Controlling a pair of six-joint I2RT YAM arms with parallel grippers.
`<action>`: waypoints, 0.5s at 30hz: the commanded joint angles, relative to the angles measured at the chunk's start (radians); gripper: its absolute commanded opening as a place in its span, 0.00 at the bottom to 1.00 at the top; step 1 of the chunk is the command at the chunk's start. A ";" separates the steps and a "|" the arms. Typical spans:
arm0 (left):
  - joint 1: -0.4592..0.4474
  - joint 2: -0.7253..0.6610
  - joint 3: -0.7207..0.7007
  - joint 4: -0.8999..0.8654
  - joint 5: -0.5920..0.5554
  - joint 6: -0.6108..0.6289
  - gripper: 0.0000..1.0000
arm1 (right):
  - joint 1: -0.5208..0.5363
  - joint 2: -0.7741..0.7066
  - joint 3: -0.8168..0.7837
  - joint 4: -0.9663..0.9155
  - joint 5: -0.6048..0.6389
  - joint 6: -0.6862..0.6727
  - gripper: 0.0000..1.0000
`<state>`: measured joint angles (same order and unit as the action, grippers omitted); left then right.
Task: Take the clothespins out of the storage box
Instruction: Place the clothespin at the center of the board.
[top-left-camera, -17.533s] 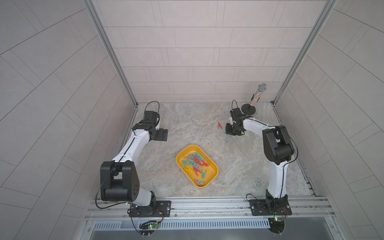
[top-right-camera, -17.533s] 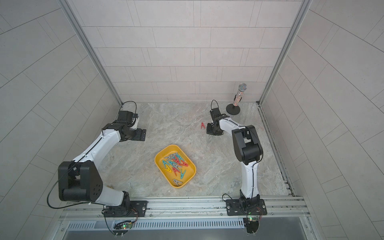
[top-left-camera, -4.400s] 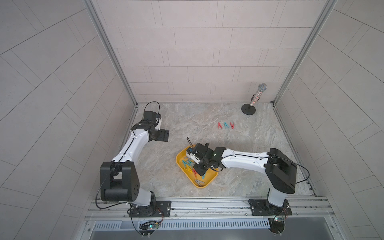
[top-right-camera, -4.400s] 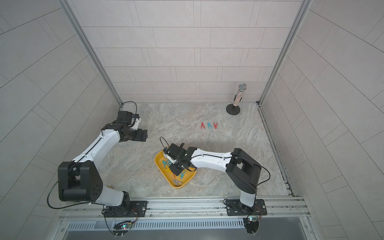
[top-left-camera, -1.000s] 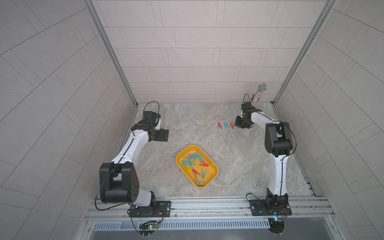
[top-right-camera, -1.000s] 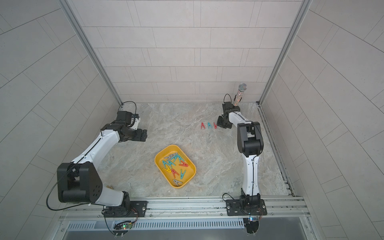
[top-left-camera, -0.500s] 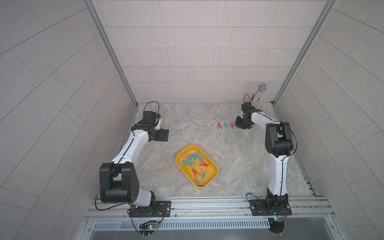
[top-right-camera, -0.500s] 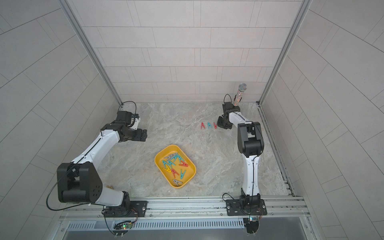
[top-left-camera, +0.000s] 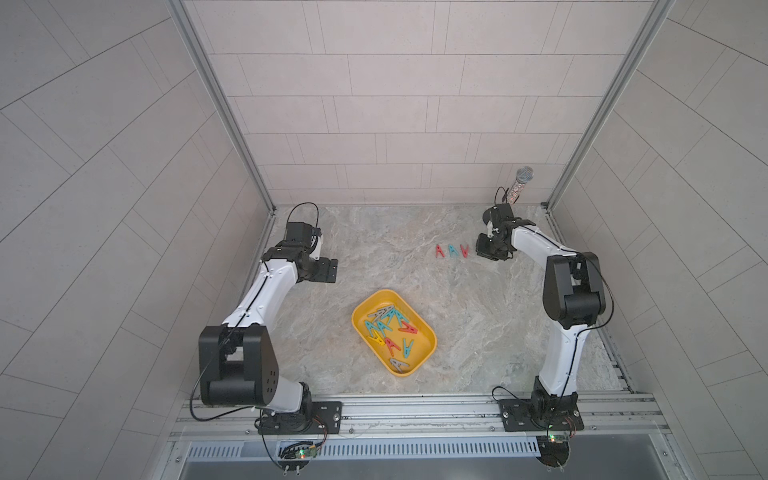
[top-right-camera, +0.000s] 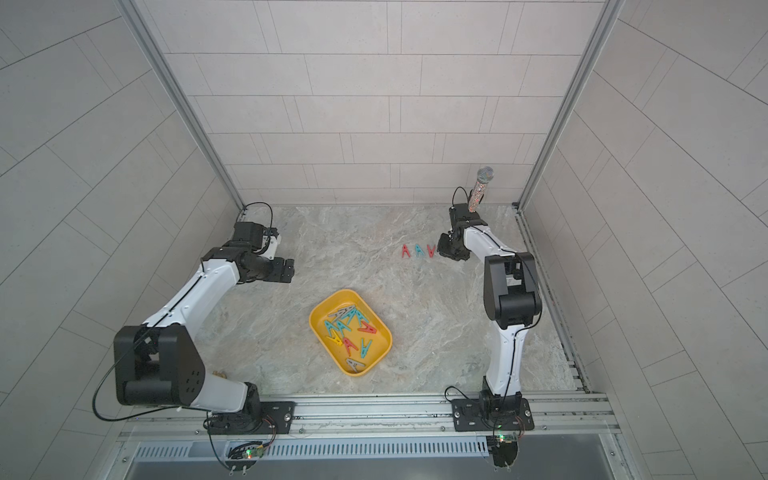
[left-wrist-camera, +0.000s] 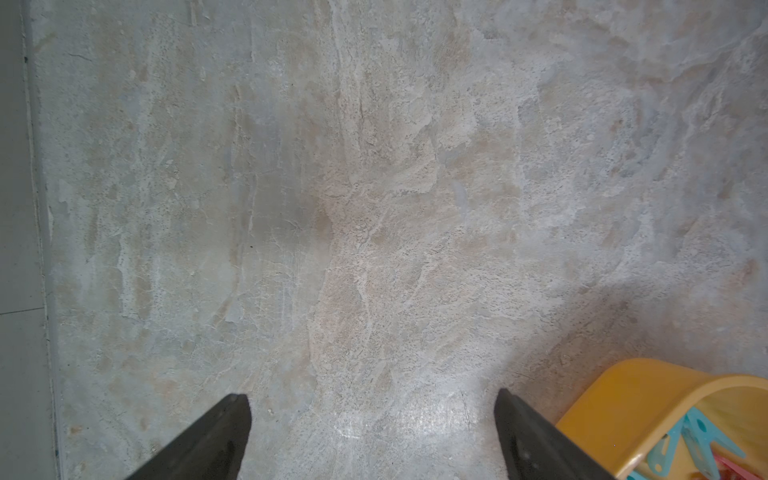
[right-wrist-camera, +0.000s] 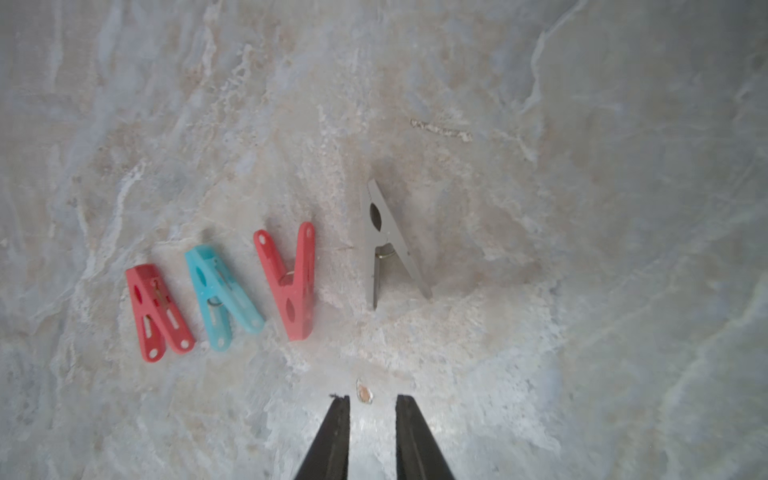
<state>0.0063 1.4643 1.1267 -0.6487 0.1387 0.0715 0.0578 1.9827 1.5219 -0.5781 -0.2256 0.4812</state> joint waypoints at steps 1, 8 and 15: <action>0.007 -0.021 -0.011 -0.017 0.006 0.010 1.00 | 0.016 -0.088 -0.046 -0.010 -0.007 -0.010 0.24; 0.007 -0.019 -0.010 -0.017 0.009 0.010 1.00 | 0.068 -0.253 -0.165 -0.001 -0.022 -0.026 0.24; 0.007 -0.003 0.005 -0.032 0.008 0.007 1.00 | 0.208 -0.422 -0.279 0.004 -0.011 -0.061 0.22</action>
<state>0.0063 1.4643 1.1267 -0.6548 0.1417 0.0711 0.2165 1.6192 1.2758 -0.5690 -0.2466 0.4503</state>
